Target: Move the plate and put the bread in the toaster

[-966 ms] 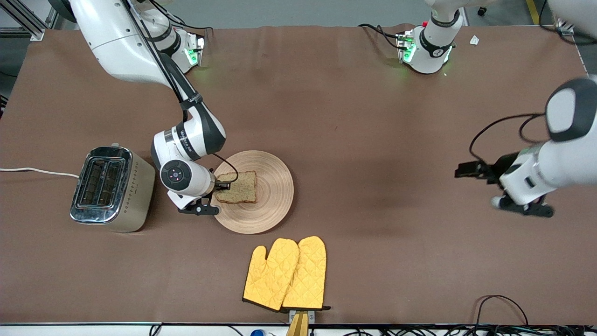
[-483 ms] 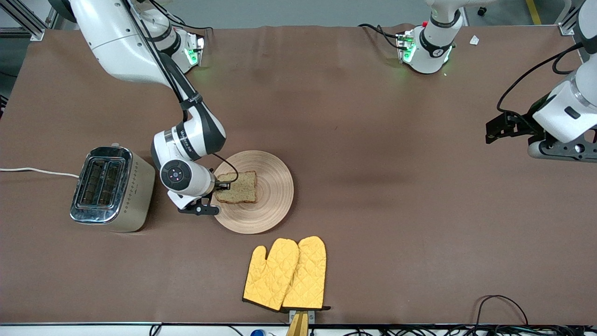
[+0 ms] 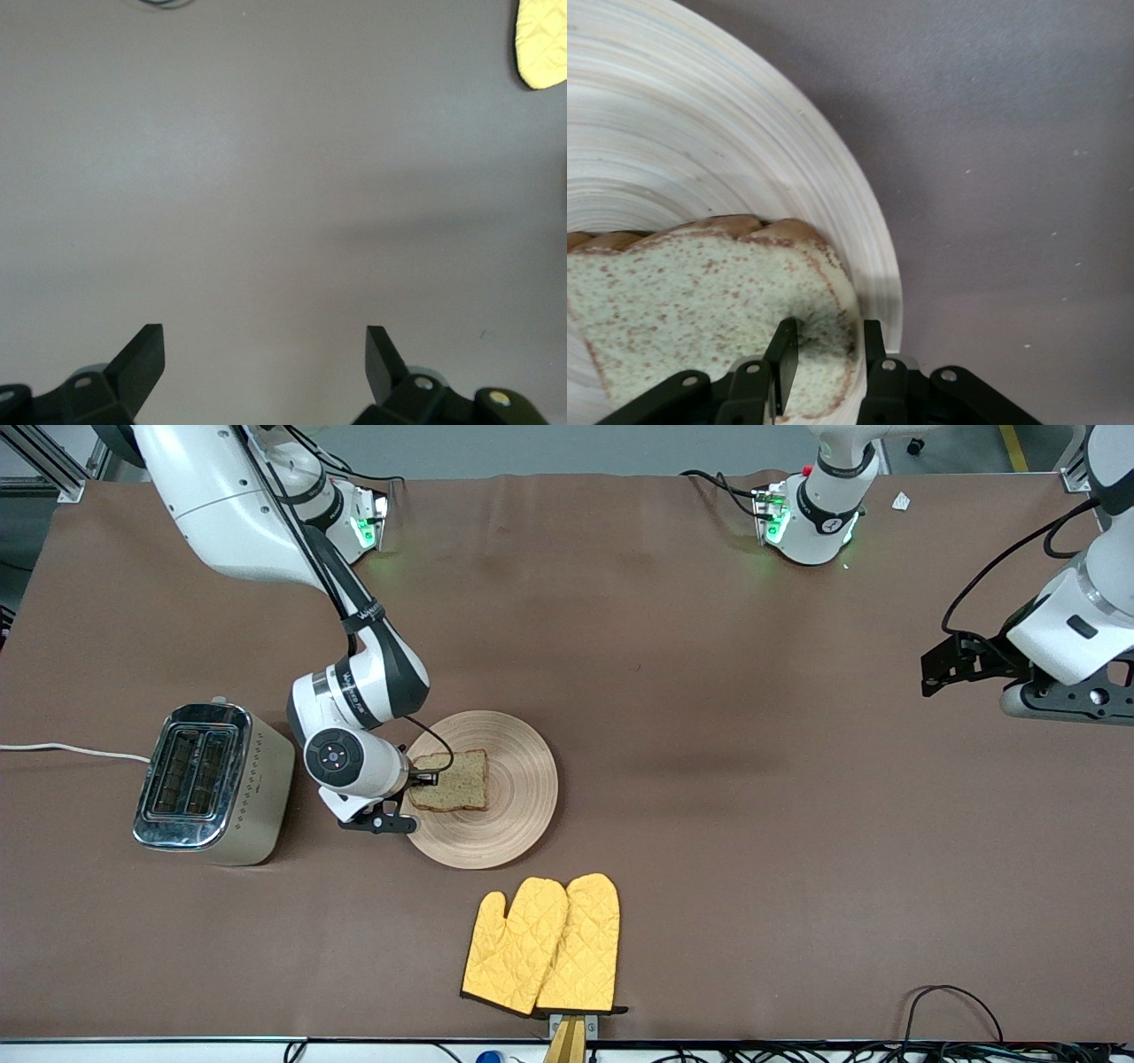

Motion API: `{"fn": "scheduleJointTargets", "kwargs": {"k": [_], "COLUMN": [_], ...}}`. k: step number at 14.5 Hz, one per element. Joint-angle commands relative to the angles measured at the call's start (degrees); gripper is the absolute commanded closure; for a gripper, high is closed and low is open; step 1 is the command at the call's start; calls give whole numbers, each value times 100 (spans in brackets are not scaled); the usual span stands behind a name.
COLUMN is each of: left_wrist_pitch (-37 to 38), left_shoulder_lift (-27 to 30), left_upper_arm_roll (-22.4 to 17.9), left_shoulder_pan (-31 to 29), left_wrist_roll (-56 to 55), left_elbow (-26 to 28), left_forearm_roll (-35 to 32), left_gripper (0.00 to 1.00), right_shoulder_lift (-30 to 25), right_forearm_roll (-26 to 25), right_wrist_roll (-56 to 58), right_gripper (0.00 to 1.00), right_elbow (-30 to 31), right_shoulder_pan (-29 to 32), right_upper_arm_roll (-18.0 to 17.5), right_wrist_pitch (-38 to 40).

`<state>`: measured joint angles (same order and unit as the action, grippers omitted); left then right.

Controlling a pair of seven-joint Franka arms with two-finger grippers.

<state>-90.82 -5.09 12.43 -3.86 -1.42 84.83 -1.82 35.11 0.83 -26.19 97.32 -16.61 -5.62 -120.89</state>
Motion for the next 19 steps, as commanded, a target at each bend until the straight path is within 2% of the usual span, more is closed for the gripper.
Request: {"fn": "scheduleJointTargets", "kwargs": {"k": [1,4,5,8,10,12,19], "left_wrist_pitch": [161,161,170,126,-294,-533,-490], "left_shoulder_lift": [86,367,438,631,876,957,878], "left_upper_arm_roll": [-126,-819,-925,-1092,-1286,-1304,-1304], "left_shoulder_pan": [113,893,1035,1124,1159,1160,1168], "left_wrist_roll": [-34,-113,-96,-175,-53,-25,-122], "left_elbow": [-221,-160,-125,146,594,763,587], "left_forearm_roll": [-46,68,59,50,33,24,-2], "left_gripper": [0,0,0,0,0,0,0], "right_shoulder_lift": [-93,-93,-93,-84,-84,-84,-58], "right_forearm_roll": [233,233,233,233,233,233,233], "right_wrist_roll": [-53,-1,26,201,202,202,184], "right_gripper": [62,62,62,62,62,62,66], "right_elbow": [111,120,120,129,138,138,164], "right_shoulder_pan": [79,79,105,210,210,210,184], "right_upper_arm_roll": [-62,-53,-53,-53,-53,-53,-53], "right_wrist_pitch": [-84,-84,-75,-93,-110,-145,-216]}}
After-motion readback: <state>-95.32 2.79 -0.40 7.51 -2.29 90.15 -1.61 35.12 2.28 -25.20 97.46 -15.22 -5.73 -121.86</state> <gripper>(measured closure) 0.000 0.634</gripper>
